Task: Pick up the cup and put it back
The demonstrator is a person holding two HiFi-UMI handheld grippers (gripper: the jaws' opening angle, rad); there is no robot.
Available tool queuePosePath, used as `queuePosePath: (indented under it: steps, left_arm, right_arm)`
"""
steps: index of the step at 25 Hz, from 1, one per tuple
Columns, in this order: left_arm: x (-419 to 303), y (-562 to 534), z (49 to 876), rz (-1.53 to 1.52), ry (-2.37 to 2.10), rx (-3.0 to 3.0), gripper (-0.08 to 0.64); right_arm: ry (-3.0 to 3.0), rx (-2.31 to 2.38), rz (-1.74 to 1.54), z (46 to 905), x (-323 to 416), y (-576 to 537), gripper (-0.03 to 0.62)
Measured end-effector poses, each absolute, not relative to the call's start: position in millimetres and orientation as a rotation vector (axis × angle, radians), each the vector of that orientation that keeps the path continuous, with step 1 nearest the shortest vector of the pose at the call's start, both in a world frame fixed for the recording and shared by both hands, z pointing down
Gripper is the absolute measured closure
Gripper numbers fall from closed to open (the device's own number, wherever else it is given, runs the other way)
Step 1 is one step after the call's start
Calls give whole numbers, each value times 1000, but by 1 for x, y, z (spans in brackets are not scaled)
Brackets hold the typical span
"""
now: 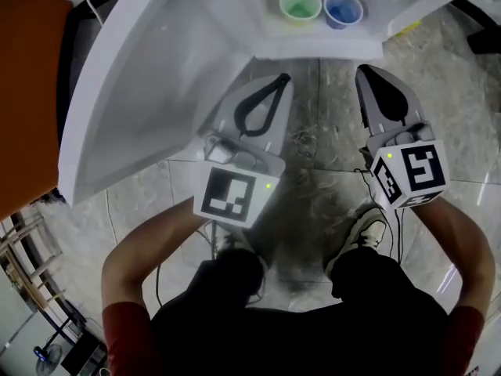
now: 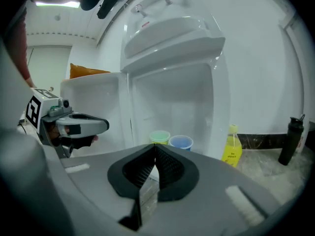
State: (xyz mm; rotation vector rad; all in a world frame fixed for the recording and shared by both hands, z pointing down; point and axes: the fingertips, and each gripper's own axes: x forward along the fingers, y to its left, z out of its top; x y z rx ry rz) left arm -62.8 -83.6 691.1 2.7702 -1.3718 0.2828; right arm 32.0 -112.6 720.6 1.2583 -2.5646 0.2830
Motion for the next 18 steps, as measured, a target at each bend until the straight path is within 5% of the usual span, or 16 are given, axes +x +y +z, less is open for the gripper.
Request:
queuePosePath:
  steps: [18]
  left_arm:
    - [-55,-89,726,260,-1371,2700,561]
  right_arm:
    - [-2524,1247,344,760,46,-107,589]
